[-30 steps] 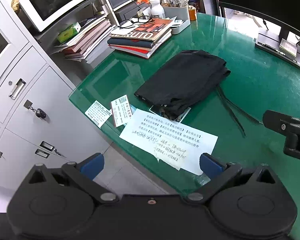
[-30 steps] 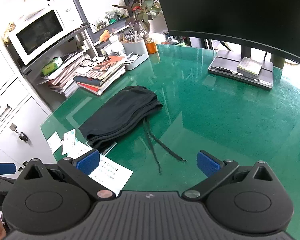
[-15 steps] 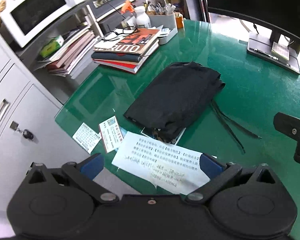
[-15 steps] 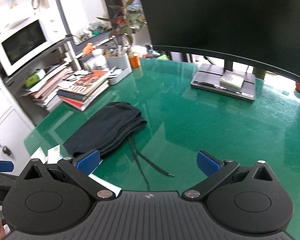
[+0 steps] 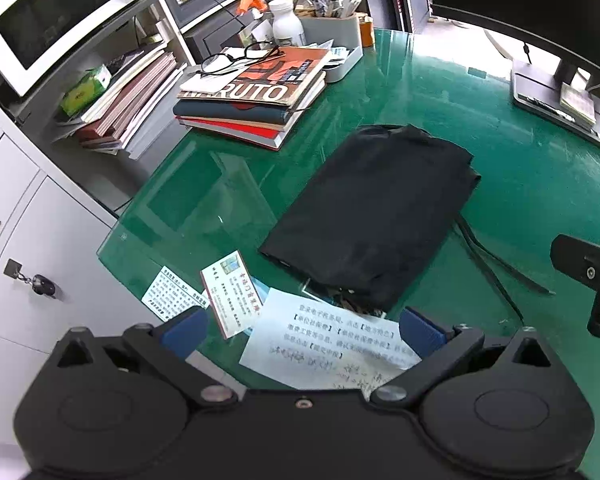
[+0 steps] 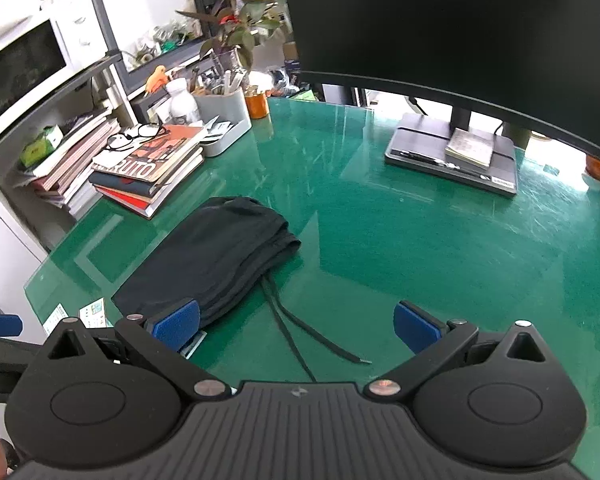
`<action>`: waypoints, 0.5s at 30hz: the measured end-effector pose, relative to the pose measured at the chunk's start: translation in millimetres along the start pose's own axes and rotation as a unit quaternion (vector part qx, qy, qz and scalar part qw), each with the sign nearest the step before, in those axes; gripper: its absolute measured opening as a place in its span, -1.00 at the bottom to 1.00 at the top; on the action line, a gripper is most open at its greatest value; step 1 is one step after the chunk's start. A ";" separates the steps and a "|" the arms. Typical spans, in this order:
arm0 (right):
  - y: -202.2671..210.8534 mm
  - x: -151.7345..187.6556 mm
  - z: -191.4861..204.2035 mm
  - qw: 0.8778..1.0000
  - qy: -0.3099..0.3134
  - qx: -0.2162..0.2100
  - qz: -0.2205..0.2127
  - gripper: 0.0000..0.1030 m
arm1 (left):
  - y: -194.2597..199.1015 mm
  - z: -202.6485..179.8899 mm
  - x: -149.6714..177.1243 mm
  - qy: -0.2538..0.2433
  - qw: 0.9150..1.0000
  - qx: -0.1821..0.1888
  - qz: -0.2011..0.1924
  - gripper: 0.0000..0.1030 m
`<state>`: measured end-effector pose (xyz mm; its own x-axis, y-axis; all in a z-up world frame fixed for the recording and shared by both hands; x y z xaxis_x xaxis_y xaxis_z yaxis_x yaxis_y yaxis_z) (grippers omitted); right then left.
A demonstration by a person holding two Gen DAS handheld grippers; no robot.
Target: Fold clothes
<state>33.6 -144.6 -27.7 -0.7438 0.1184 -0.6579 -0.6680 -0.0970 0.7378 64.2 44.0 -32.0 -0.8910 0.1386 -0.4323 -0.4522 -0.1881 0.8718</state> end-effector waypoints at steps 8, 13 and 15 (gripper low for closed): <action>-9.7 -9.2 7.1 1.000 0.019 0.011 0.011 1.00 | -10.9 1.0 -7.9 0.001 1.000 0.006 0.014 0.99; -15.3 -9.7 4.2 1.000 0.010 0.008 0.023 1.00 | -15.3 -1.8 -8.4 -0.007 1.000 0.005 0.024 0.99; -15.8 -9.9 4.1 1.000 0.009 0.008 0.023 1.00 | -15.4 -1.9 -9.0 -0.008 1.000 0.004 0.024 0.99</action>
<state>51.6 -140.2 -32.2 -0.7735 0.0961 -0.6265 -0.6335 -0.0851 0.7691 79.2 43.8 -42.0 -0.9105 0.1448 -0.3872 -0.4095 -0.1877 0.8928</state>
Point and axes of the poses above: each gripper's, at about its wrist camera, not at the fingertips, and y roughly against the way its jaws point, z to its left, x to its underside, the point moved 2 cm from there along -y, roughly the way its jaws point, and after that the axes turned 2 degrees about -x, right-handed, at the moved point
